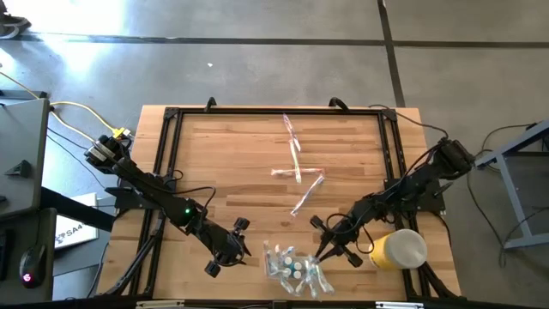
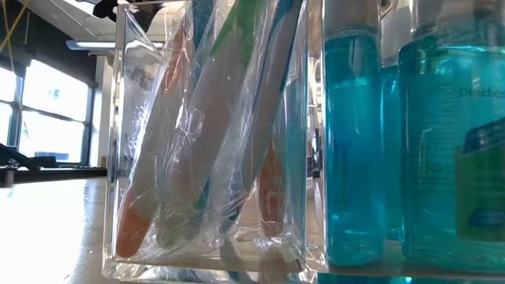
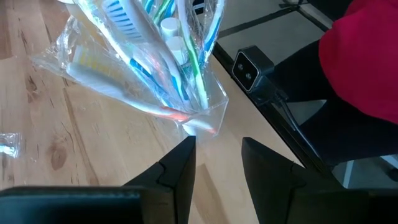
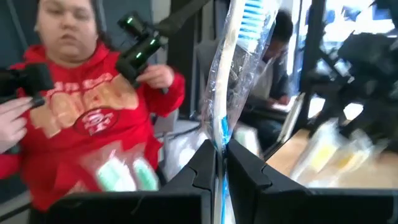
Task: Pick & Place toothbrushing station
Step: Put the blue toothbrush into the transparent organizer
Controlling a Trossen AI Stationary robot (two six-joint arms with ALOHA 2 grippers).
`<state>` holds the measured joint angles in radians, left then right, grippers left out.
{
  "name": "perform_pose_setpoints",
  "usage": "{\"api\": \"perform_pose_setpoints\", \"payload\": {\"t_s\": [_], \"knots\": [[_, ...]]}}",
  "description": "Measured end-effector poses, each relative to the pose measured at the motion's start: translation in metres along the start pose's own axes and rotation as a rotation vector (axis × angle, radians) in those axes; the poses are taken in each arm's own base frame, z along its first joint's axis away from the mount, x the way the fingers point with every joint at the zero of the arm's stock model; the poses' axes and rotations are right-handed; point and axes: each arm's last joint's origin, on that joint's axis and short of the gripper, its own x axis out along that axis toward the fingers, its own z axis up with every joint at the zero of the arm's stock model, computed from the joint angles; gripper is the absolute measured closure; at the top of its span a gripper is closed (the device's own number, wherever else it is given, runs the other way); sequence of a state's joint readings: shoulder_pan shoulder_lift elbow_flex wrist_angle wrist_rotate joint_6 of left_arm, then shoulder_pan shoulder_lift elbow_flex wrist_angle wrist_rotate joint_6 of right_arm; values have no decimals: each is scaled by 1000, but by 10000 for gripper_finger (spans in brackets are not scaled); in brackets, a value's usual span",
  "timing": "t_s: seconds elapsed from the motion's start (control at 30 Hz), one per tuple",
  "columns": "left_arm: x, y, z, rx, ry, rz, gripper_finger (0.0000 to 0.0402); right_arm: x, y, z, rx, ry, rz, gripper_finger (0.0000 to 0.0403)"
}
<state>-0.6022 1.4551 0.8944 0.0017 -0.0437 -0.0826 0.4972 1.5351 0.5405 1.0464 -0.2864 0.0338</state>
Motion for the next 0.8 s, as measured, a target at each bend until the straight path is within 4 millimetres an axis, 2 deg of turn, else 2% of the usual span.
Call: {"api": "perform_pose_setpoints", "payload": {"t_s": [0.47,0.8], "knots": [[0,0,0,0,-1,3,277,15,-2,-47,76,-2,45,389],[0,0,0,0,3,3,277,17,-1,-65,184,48,22,389]]}}
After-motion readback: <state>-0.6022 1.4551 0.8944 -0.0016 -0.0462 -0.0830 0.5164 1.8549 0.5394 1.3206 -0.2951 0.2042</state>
